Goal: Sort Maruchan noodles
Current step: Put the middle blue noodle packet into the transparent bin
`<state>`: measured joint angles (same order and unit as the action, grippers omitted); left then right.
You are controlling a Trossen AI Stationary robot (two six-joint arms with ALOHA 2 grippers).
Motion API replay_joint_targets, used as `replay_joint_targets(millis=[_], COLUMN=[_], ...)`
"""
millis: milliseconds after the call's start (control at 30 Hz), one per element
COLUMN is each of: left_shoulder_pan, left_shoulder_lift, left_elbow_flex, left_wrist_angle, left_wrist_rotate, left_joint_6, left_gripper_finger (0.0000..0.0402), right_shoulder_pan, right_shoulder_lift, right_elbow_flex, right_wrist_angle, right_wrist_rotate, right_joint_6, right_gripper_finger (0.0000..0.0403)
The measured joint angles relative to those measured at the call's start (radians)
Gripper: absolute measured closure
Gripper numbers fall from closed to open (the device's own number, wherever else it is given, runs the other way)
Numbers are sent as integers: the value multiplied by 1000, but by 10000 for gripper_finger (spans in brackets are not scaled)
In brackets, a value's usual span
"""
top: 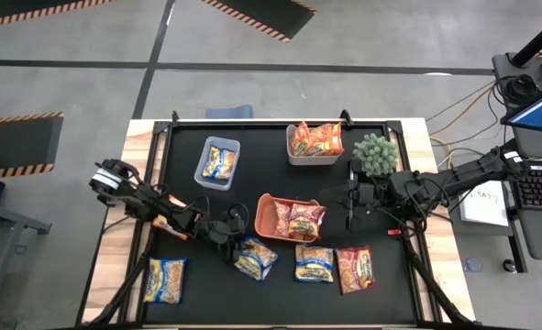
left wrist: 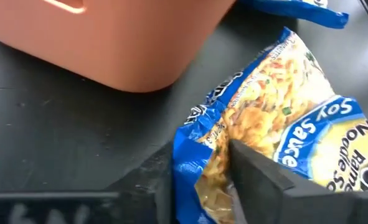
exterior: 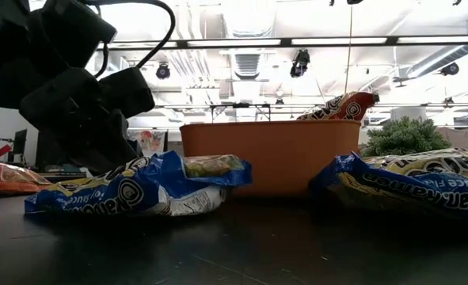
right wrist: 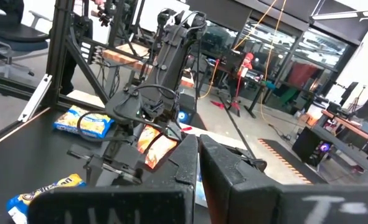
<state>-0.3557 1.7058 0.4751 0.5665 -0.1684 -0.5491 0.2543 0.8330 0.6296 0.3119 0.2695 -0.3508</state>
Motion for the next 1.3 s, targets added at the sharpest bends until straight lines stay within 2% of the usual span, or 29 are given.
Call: replay_joint_targets(millis=[200, 267, 400, 567, 933, 1067, 1300], left_shoulder_pan=[0, 0, -1, -1, 0, -1, 22], left_shoulder_lift=[-20, -35, -76, -185, -584, -730, -920], left_elbow_flex=[-2, -3, -5, -5, 2, 2, 35], left_wrist_angle=[-13, -20, -34, -82, -301, -373, -610], left_wrist_rotate=[55, 69, 85, 85, 67, -51, -543], left_joint_6=[26, 41, 65, 108, 209, 251, 318], left_gripper_finger=[368, 385, 386, 395, 395, 395, 395], right_shoulder_pan=[0, 0, 0, 0, 0, 0, 0], right_shoulder_lift=[0, 0, 0, 0, 0, 0, 0], right_elbow_flex=[0, 0, 0, 0, 0, 0, 0], right_wrist_angle=[0, 0, 0, 0, 0, 0, 0], right_wrist_rotate=[0, 0, 0, 0, 0, 0, 0], right_joint_6=[0, 1, 2, 1, -1, -4, -8], right_gripper_finger=[394, 394, 394, 394, 394, 394, 394])
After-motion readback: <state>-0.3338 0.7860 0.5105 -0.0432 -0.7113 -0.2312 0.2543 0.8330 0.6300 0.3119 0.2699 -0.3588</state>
